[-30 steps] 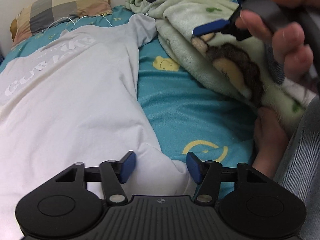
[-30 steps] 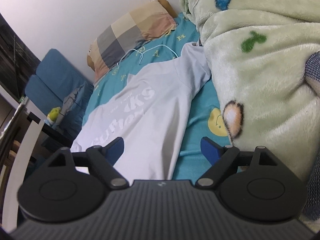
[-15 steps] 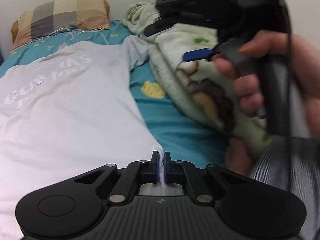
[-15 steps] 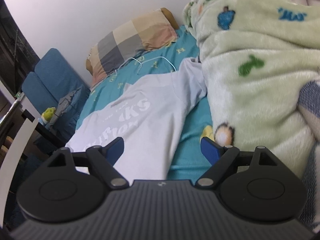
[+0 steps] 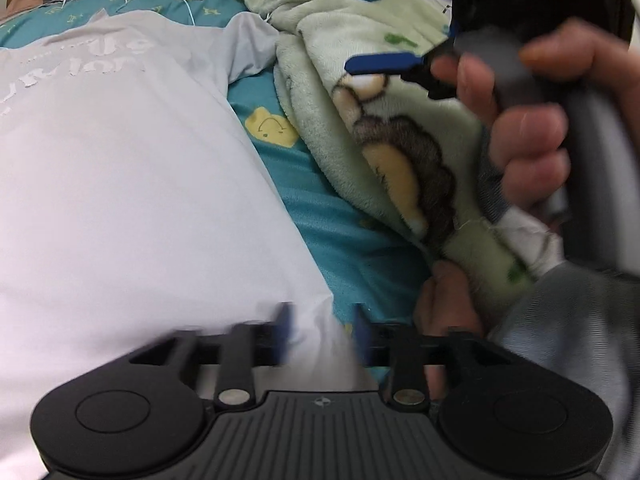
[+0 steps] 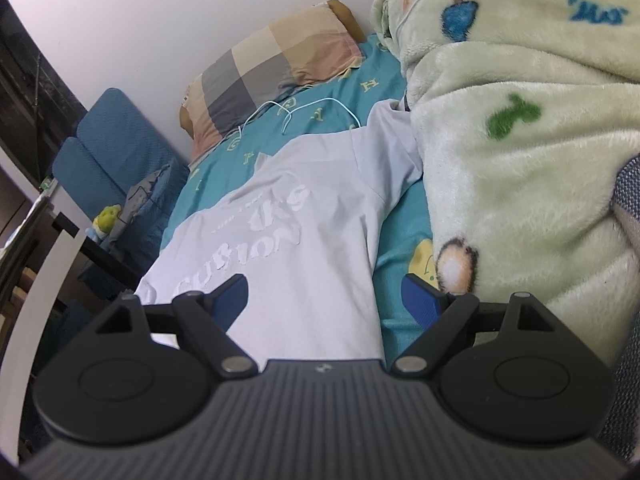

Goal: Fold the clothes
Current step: 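Grasp the T-shirt side edge with the left gripper and lift it, then fold the held side over the shirt middle and open the left gripper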

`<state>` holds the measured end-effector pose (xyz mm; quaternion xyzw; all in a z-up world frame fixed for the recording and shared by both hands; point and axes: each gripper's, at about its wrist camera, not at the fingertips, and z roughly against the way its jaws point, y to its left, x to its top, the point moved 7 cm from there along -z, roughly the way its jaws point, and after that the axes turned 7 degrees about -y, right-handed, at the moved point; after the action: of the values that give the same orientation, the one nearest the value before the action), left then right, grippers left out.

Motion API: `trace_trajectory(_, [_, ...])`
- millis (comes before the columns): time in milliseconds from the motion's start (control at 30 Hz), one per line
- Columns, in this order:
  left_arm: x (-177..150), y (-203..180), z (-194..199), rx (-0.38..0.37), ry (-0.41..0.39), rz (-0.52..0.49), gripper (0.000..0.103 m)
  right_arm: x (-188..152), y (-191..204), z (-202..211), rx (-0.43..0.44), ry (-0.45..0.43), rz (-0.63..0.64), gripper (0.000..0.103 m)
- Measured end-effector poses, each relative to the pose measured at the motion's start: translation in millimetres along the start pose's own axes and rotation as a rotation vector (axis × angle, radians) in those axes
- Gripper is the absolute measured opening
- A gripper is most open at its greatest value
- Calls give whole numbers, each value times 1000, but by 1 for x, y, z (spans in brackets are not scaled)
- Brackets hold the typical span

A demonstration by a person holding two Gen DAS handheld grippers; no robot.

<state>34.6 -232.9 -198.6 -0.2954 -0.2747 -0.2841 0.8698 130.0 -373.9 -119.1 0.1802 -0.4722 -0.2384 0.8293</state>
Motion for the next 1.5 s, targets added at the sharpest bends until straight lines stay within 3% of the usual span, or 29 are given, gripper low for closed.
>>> trace_trajectory(133, [15,22,47,11,-16,46,61,4,7,11,36,-44,-4,85])
trace_trajectory(233, [32,62,95,50,-76,144,67,6,13,12,45,-64,22,85])
trace_trajectory(300, [42,96,128,101,-136,205,68,3,17,4,38,-39,39,85])
trace_trajectory(433, [55,188,193,276,-282,378,75,-13,30,-11,64,44,60,85])
trace_trajectory(500, [55,243,210,329,-353,528,76,-25,40,-18,80,82,82,85])
trace_trajectory(633, [49,349,216,335,-419,830,76,-45,53,-33,87,153,97,85])
trace_trajectory(900, [43,489,182,434,-597,1182,72,-56,53,-62,42,194,121,85])
trace_trajectory(1000, [46,516,176,454,-656,1157,66,-59,53,-74,28,208,121,85])
trace_trajectory(1067, [51,524,176,457,-683,1137,44,-62,55,-82,33,221,128,85])
trace_trajectory(1133, [55,530,176,443,-723,1133,9,-65,58,-89,25,233,150,85])
trace_trajectory(1367, [73,531,208,484,-820,1017,4,-71,64,-100,22,254,182,85])
trace_trajectory(1500, [93,536,224,529,-837,978,4,-69,62,-99,12,247,176,85])
